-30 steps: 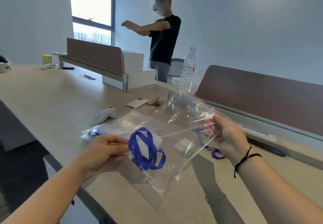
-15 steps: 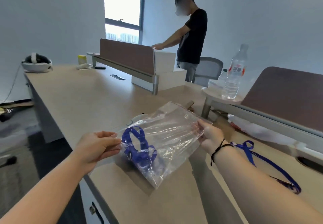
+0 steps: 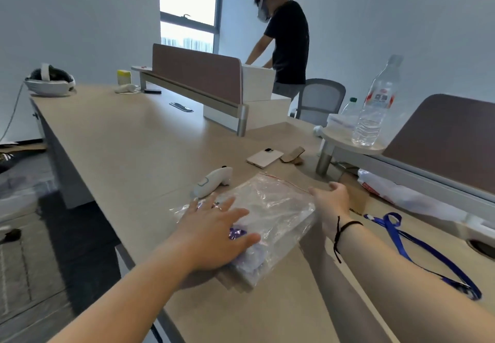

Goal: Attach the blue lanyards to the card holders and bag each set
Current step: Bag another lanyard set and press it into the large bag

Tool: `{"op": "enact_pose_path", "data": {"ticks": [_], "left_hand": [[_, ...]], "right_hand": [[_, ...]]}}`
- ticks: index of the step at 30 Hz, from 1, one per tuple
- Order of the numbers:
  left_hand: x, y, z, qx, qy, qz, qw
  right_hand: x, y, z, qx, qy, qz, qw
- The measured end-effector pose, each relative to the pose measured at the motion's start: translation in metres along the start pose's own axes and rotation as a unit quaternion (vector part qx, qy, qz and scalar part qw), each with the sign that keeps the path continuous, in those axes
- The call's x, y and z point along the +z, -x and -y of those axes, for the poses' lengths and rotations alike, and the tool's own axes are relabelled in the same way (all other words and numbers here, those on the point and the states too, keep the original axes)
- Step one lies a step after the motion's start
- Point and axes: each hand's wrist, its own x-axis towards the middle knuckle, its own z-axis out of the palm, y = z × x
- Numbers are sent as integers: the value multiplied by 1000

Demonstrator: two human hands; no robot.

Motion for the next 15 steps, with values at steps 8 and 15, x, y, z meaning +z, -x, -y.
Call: {"op": "enact_pose_path", "data": {"ticks": [8, 15], "left_hand": [[31, -2, 4, 12, -82, 26, 996], [33, 9, 2, 14, -94, 39, 995]], "right_hand": [[12, 100, -16, -292, 406, 307, 810], [9, 100, -42, -282, 484, 334, 758]]}}
